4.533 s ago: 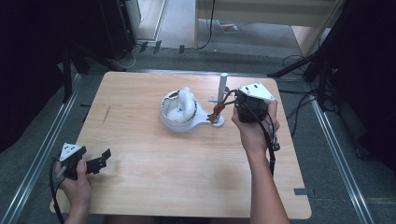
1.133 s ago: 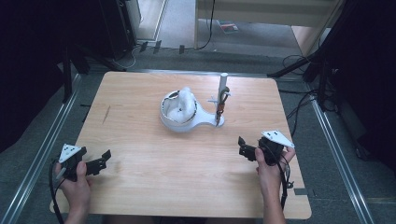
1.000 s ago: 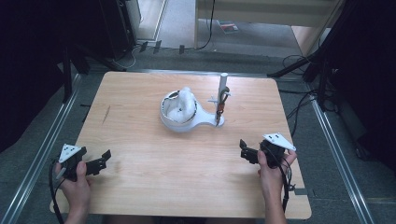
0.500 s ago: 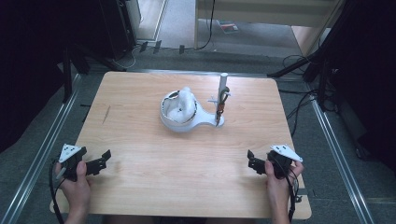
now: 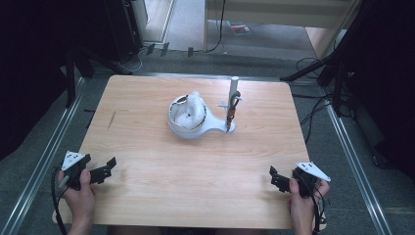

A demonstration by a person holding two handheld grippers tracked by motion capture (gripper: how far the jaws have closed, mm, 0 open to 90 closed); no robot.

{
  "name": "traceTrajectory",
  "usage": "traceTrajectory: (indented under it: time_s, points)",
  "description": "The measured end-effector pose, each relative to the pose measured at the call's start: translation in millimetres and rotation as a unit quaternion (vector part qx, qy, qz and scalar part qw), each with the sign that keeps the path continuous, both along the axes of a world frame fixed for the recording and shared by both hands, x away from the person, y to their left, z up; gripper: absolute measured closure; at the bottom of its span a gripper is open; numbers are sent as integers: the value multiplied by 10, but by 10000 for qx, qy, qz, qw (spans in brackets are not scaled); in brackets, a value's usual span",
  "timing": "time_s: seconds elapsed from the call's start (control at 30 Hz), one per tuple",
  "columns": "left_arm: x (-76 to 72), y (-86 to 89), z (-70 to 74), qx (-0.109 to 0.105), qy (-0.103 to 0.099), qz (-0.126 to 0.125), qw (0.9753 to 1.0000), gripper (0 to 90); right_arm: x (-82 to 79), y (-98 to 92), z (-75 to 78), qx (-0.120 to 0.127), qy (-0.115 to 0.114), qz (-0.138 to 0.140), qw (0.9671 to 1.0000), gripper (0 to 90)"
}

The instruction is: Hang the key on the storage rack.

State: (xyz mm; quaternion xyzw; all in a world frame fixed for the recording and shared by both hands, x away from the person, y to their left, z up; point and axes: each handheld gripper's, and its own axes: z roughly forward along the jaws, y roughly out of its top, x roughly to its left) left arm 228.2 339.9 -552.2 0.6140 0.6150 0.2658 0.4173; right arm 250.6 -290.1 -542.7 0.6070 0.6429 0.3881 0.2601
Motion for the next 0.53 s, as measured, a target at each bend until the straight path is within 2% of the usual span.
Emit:
traceTrajectory:
  time_s: [0.17, 0.23, 0.33, 0.43, 0.53]
  points:
    - [1, 3, 0, -17, 7, -11, 10000, 5, -67, -106, -5, -10, 7, -90, 10000, 0]
    - [1, 7, 0, -20, 14, -19, 10000, 5, -98, -154, -10, 82, 0, -157, 9998, 0]
    - [9, 6, -3, -45, 13, -3, 10000, 5, -121, -196, -26, 369, -39, -176, 9992, 0]
    - [4, 18, -2, -93, 6, 12, 10000, 5, -114, -187, -40, 360, 8, -53, 9993, 0]
    - [11, 35, -4, -153, -15, 60, 9999, 6, -113, -216, -43, 501, -14, -24, 9987, 0]
